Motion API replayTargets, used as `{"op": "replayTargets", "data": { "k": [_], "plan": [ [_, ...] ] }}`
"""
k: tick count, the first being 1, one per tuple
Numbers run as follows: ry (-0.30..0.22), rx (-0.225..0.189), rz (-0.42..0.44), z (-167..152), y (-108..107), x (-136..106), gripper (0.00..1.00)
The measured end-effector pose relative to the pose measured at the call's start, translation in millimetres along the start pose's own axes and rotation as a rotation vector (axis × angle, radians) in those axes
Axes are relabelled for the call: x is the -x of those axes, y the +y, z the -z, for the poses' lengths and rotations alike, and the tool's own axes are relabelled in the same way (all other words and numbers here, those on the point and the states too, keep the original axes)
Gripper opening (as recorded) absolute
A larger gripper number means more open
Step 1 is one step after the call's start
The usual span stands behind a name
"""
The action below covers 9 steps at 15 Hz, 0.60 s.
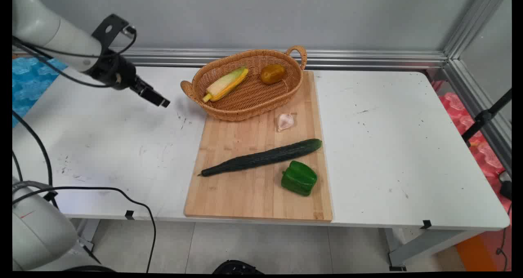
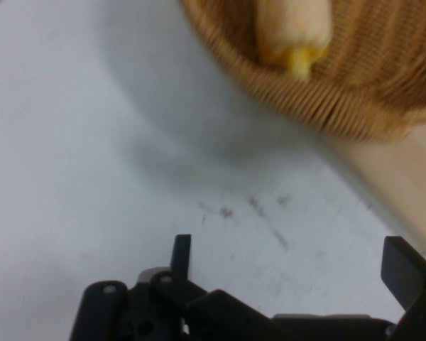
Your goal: Pick up the potato from the vegetable basket
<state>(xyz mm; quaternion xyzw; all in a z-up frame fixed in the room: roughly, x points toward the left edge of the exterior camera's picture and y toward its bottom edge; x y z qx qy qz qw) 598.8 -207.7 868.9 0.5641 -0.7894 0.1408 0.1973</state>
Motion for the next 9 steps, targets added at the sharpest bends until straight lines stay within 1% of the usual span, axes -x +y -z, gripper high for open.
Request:
{"op": "replayTargets", "data": {
  "k": [1, 3, 6, 9],
  "plan": [
    [0.01, 0.007, -0.011, 4, 2, -7, 1.0],
    [0.034, 0.013, -0.038, 13, 6, -30, 1.0],
    [0.065, 0.016, -0.075, 24, 13, -70, 1.0],
    [0.095, 0.027, -0.119, 23, 25, -112, 1.0]
  ]
}}
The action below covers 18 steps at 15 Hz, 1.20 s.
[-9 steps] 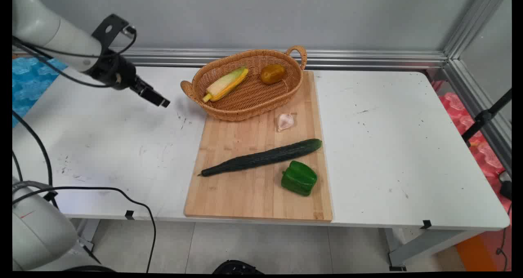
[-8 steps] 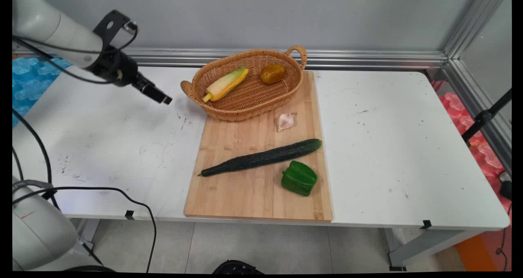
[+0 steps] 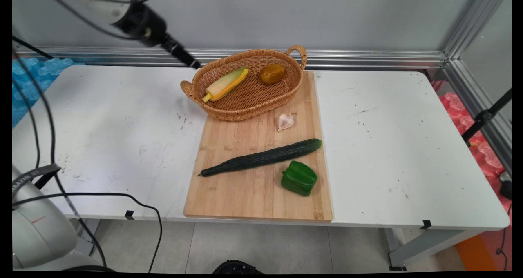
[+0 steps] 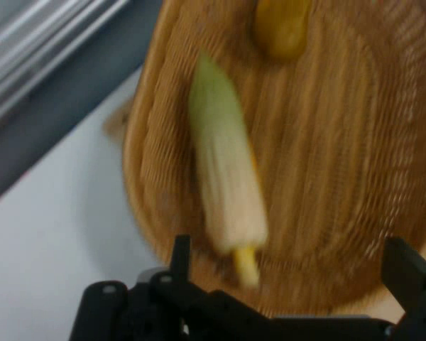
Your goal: Pick up the potato from the vegetable basket
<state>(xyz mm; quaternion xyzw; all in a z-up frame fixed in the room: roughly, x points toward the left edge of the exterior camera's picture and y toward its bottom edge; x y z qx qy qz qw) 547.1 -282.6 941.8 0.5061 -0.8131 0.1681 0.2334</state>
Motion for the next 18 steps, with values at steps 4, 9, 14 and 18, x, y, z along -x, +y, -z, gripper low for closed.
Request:
{"op": "replayTargets", "data": {
  "k": [4, 9, 14, 18],
  "plan": [
    [0.018, 0.019, -0.043, -27, 12, -51, 1.0],
    [0.026, 0.017, -0.078, -79, 23, -105, 1.0],
    [0.0, 0.012, -0.12, -141, 29, -137, 1.0],
    [-0.044, 0.013, -0.151, -192, 31, -152, 1.0]
  ]
}}
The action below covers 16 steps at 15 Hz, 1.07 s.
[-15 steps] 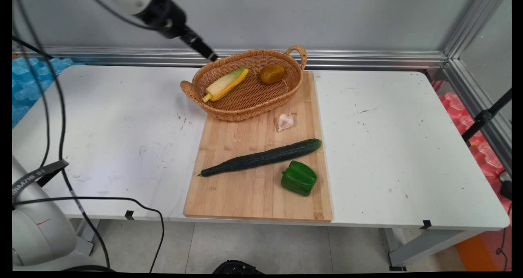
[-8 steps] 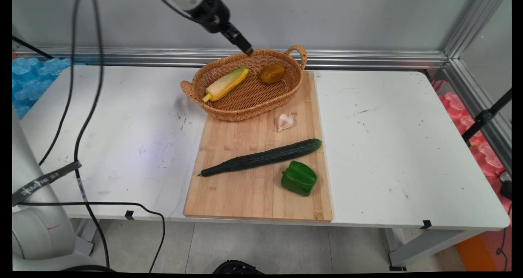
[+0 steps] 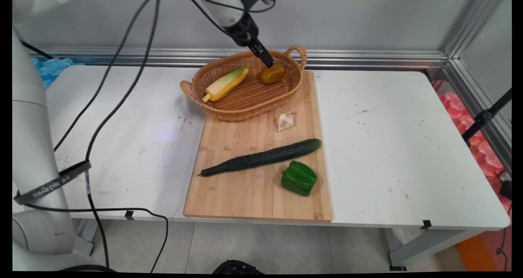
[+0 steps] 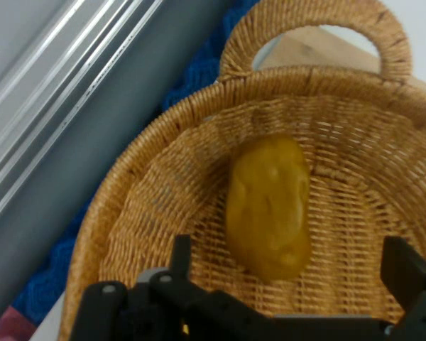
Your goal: Pick up the potato from the vegetable basket, then place the picked object on the cutting board
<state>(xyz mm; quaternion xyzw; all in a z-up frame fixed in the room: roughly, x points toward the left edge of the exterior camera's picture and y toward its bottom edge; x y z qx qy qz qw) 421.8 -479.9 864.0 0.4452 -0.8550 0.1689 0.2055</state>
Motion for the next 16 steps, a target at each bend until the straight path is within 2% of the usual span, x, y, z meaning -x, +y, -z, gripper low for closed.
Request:
{"op": "replayTargets", "data": {
  "k": [6, 10, 11, 16],
  "plan": [
    [-0.06, 0.017, -0.023, -61, 0, -14, 1.0],
    [-0.089, 0.036, -0.031, -86, 1, -18, 1.0],
    [-0.092, 0.039, -0.034, -89, 0, -19, 0.0],
    [-0.097, 0.055, -0.059, -90, -3, -21, 0.0]
  ]
}}
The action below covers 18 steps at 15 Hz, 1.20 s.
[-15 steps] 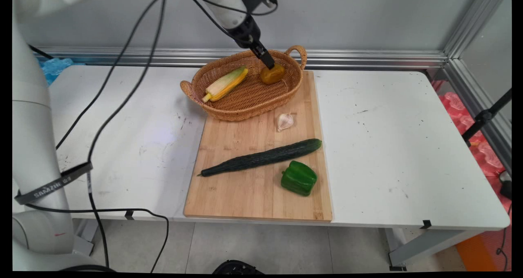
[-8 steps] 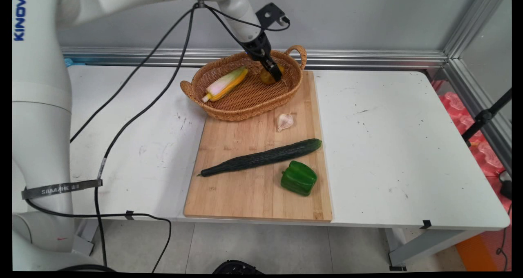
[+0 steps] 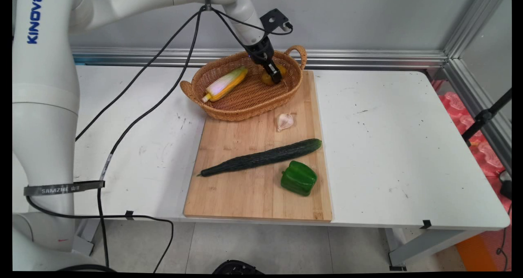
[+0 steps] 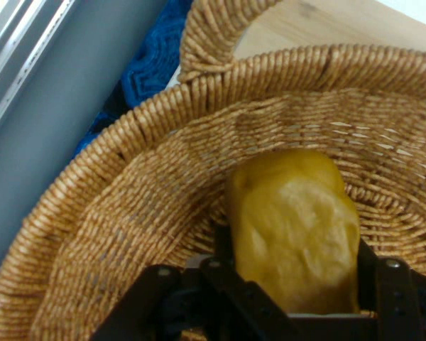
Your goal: Place the picked object on the cutting board
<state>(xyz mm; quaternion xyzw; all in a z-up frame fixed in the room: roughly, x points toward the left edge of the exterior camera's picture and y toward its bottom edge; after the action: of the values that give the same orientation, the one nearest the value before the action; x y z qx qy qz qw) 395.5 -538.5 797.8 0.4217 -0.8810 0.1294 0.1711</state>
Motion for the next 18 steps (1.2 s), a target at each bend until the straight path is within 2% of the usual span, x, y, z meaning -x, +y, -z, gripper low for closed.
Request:
{"op": "replayTargets", "data": {
  "k": [5, 11, 14, 18],
  "plan": [
    [0.011, -0.002, -0.027, 42, -1, 10, 0.0],
    [0.034, 0.011, -0.105, 116, 19, 35, 0.0],
    [0.037, 0.053, -0.195, 153, 37, 56, 0.0],
    [0.039, 0.14, -0.357, 192, 65, 88, 0.0]
  ]
}}
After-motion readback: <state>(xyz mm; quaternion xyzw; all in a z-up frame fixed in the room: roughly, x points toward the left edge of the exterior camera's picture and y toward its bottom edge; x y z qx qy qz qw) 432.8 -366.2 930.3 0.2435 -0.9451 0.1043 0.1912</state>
